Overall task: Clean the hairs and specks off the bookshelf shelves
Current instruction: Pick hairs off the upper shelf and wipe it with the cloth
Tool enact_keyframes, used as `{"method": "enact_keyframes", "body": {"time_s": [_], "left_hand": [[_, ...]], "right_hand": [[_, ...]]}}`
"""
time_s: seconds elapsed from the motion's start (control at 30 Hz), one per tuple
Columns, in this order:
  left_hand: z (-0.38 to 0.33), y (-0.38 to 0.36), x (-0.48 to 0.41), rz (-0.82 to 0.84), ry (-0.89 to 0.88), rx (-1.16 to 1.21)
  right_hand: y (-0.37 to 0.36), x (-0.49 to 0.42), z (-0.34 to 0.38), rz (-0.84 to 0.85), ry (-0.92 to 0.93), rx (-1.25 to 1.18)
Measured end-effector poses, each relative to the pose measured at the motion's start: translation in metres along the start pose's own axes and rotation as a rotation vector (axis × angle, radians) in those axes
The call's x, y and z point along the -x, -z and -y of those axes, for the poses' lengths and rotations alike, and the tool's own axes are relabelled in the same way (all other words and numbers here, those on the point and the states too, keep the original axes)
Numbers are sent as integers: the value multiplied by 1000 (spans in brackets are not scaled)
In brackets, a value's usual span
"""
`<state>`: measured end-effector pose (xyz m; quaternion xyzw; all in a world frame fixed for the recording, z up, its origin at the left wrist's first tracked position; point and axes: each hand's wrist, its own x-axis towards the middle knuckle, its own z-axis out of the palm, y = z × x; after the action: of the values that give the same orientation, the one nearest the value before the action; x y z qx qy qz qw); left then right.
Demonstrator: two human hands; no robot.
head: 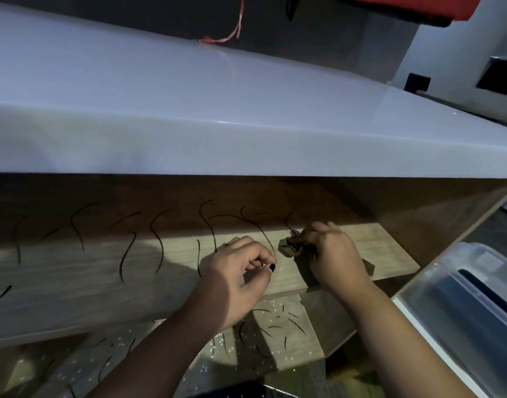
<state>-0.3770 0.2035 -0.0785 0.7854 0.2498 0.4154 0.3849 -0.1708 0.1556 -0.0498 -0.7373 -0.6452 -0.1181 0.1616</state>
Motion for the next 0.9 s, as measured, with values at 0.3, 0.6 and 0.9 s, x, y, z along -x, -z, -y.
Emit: {"method": "enact_keyframes", "body": {"time_s": [0.3,0.6,0.9], "left_hand": [[0,2,5,66,-34,-77],[-2,3,5,36,-18,-81],[1,3,4,62,39,-34]], "right_hand": [[-42,-78,-26,122,-157,77],[-39,-67,-27,128,-90,45],[-8,1,-2,-22,-9,-58]]}}
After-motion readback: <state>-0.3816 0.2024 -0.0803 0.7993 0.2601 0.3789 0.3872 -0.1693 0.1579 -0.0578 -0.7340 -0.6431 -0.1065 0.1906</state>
